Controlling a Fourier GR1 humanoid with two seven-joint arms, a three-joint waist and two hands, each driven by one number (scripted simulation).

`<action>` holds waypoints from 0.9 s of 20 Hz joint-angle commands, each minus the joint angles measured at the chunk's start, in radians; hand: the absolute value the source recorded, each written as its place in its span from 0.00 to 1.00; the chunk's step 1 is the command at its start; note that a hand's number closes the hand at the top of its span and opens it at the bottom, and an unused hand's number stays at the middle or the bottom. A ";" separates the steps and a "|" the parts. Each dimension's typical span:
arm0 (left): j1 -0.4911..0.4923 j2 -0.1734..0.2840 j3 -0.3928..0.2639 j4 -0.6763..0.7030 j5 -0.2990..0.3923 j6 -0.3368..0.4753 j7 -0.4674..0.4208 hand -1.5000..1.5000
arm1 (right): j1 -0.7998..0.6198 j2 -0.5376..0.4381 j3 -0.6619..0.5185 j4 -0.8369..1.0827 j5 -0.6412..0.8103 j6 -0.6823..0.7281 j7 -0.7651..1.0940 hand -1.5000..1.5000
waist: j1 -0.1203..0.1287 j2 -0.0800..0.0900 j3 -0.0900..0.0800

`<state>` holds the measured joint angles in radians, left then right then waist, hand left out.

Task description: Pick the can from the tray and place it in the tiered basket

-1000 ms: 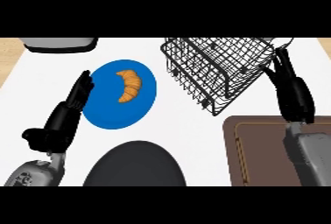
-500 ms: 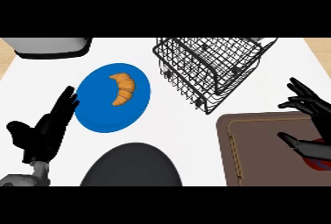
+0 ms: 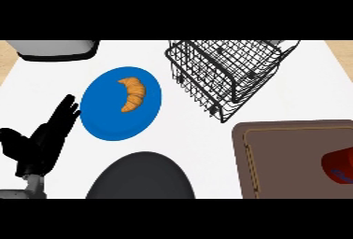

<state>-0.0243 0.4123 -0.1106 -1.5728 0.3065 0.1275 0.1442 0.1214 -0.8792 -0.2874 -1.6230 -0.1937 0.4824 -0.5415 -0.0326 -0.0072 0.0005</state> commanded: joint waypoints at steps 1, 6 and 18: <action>0.001 -0.005 -0.005 -0.021 0.001 0.008 0.032 0.50 | 0.049 -0.176 -0.097 -0.029 0.170 0.023 -0.085 0.00 | -0.007 -0.002 0.000; 0.032 -0.003 0.018 0.018 0.004 -0.019 -0.035 0.50 | 0.168 -0.339 -0.068 -0.137 0.372 0.088 -0.109 0.00 | -0.011 -0.001 -0.002; -0.015 -0.028 0.051 0.067 -0.020 -0.078 -0.033 0.50 | 0.382 -0.074 -0.098 -0.321 0.639 0.001 -0.055 0.00 | 0.016 0.005 -0.001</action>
<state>-0.0306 0.3837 -0.0906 -1.5671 0.2773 0.1032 0.1552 0.4507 -1.0451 -0.3823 -1.9234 0.3507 0.5006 -0.5642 -0.0205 -0.0042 -0.0005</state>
